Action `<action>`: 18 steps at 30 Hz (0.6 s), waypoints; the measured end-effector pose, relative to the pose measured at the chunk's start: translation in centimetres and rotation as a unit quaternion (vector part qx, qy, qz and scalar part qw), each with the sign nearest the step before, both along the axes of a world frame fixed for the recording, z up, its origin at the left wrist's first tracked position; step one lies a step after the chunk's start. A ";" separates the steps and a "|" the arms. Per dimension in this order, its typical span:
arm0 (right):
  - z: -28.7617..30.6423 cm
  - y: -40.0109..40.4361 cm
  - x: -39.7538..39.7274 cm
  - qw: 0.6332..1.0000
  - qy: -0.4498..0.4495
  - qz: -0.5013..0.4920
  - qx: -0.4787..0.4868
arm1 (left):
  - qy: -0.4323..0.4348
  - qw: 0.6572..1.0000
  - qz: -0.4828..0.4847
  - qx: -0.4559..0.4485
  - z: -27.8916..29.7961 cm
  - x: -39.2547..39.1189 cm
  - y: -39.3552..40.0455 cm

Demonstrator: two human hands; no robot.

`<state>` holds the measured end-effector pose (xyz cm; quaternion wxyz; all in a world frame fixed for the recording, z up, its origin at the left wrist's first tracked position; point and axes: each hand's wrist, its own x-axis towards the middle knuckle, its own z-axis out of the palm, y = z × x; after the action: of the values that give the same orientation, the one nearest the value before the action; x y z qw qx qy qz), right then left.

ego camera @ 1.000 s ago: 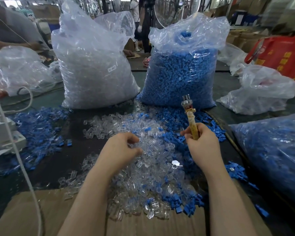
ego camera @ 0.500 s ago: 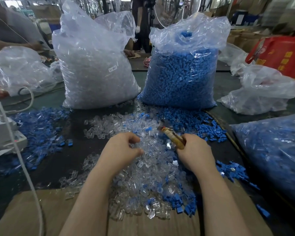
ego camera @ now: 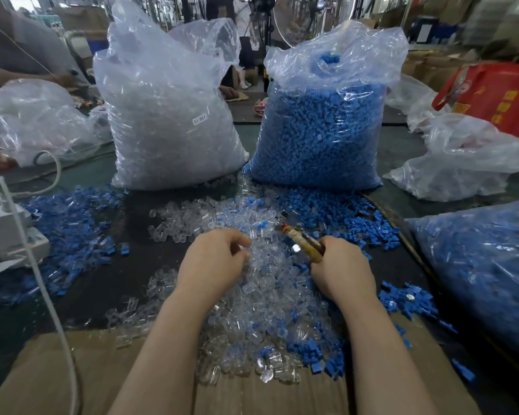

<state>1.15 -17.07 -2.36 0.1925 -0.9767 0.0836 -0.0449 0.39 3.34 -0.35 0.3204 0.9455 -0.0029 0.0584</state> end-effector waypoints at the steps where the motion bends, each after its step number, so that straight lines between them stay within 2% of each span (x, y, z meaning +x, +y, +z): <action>1: 0.0 0.1 0.0 1.000 0.001 -0.002 0.001 | 0.001 1.000 -0.002 0.007 0.0 0.0 0.0; 6: 0.1 0.2 0.1 1.000 0.011 -0.005 -0.004 | 0.041 0.999 -0.025 0.011 -0.1 0.0 -0.2; 11: 0.1 0.4 -0.2 1.000 0.006 -0.002 0.011 | 0.032 0.999 -0.011 0.006 -0.2 0.0 -0.4; 15: 0.2 0.4 -0.3 0.999 -0.033 -0.007 0.037 | 0.023 0.999 0.003 -0.045 0.0 -0.1 -0.3; 18: 0.5 0.2 -0.3 0.992 -0.085 -0.015 0.092 | 0.009 0.992 0.012 -0.126 0.4 -0.1 -0.4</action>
<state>0.84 -16.87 -1.85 0.2873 -0.9461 0.0856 -0.1228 0.25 2.93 0.04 0.4367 0.8978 0.0188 0.0536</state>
